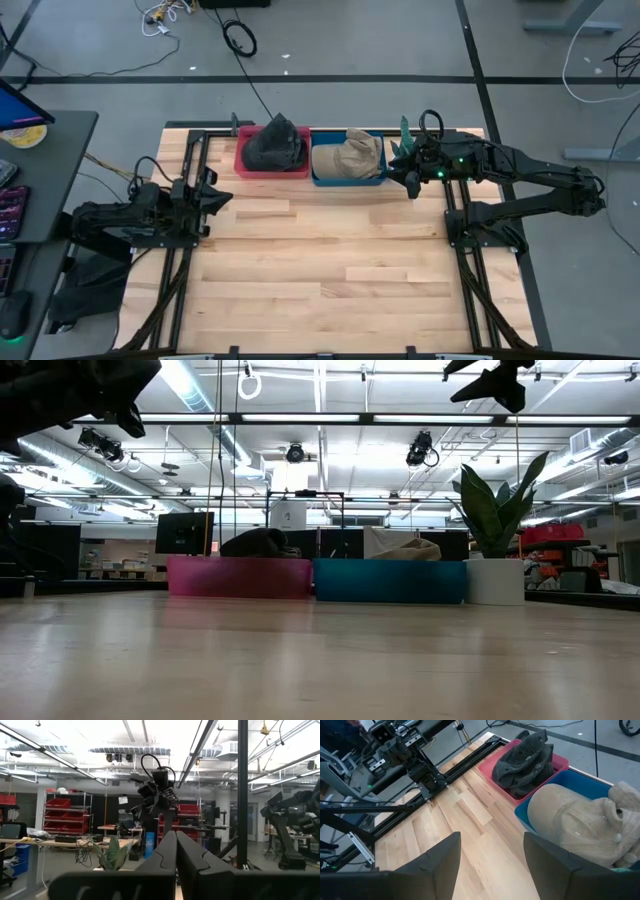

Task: Pick & Place hat
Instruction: Return to Home Position

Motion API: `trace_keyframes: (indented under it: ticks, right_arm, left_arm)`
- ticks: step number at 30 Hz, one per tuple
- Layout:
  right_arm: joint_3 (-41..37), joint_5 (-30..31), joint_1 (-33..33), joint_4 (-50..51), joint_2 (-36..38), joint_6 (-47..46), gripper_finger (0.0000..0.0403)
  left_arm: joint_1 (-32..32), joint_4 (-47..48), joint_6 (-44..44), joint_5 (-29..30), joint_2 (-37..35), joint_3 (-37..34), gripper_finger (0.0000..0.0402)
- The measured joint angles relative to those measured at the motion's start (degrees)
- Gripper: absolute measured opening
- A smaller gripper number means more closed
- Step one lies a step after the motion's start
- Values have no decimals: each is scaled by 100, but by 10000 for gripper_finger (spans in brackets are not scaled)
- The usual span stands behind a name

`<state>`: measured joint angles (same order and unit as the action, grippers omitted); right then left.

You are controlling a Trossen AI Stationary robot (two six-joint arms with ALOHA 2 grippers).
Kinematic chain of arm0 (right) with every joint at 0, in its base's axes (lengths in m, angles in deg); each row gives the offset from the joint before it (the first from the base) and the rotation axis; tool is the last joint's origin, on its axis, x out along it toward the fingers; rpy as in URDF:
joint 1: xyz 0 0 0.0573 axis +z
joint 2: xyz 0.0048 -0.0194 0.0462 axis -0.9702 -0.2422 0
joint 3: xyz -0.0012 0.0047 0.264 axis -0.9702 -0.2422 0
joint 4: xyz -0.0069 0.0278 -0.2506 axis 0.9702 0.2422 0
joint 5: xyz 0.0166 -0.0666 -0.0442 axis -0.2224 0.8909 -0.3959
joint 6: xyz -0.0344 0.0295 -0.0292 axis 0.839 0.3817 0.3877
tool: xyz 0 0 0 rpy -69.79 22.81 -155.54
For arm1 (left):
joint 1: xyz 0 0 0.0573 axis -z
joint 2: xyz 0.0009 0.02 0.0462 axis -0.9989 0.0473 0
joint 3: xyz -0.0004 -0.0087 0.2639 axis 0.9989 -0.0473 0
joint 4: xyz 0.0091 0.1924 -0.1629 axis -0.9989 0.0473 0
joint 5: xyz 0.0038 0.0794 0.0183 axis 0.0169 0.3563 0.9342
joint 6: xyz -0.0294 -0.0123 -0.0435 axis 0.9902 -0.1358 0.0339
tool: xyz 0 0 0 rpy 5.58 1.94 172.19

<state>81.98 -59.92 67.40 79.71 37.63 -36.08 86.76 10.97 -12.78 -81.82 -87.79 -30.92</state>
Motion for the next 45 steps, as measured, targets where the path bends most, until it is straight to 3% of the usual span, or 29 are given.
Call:
trace_keyframes:
  ticks: [28,45]
  right_arm:
    - [0,18,-2,-9,0,-20,219]
    - [0,-4,-1,13,0,28,219]
  left_arm:
    - [1,-620,77,64,28,-264,2]
    - [0,1203,476,-61,28,-264,2]
